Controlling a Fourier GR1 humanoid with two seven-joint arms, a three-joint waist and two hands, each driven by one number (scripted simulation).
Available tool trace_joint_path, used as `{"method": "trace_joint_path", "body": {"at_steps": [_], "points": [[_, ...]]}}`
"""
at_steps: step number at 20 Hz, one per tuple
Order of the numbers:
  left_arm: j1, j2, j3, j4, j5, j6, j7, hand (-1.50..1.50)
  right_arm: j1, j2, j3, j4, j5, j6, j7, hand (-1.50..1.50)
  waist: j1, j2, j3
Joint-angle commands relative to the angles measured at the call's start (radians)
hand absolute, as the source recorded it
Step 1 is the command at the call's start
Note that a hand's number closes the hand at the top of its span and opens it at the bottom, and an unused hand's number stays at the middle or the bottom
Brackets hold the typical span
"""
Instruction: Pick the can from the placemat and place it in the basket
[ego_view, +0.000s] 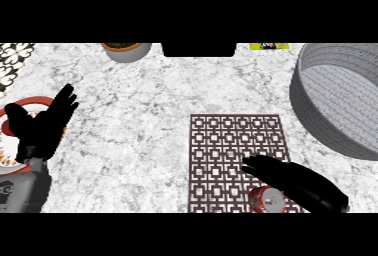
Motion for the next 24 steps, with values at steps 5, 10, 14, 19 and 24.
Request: {"method": "trace_joint_path", "body": {"at_steps": [5,10,14,19,24], "points": [[-0.009,-0.008,0.011,-0.028,0.002,-0.023,0.024,0.00,-0.062,-0.001,0.103,0.126,0.183,-0.131,-0.066,1.50,0.008,0.001,0.000],[0.003,-0.033,0.005,-0.041,-0.045,0.007,0.038,0.00,0.014,0.004,0.107,0.111,0.204,-0.177,-0.114,1.50,0.001,0.000,0.000],[-0.015,-0.036,0.023,0.034,-0.050,-0.016,-0.024,0.00,-0.014,0.031,0.115,0.127,0.230,-0.160,-0.097,1.50,0.000,0.000,0.000],[-0.004,-0.018,0.026,-0.010,-0.030,-0.018,-0.004,0.00,-0.113,0.325,-0.210,0.220,0.213,-0.280,0.470,1.50,-0.013,0.020,-0.002],[-0.020,-0.020,0.021,-0.016,-0.021,-0.029,0.000,0.00,-0.227,0.332,-0.328,0.260,0.204,-0.413,0.770,1.50,0.037,0.033,0.000]]}}
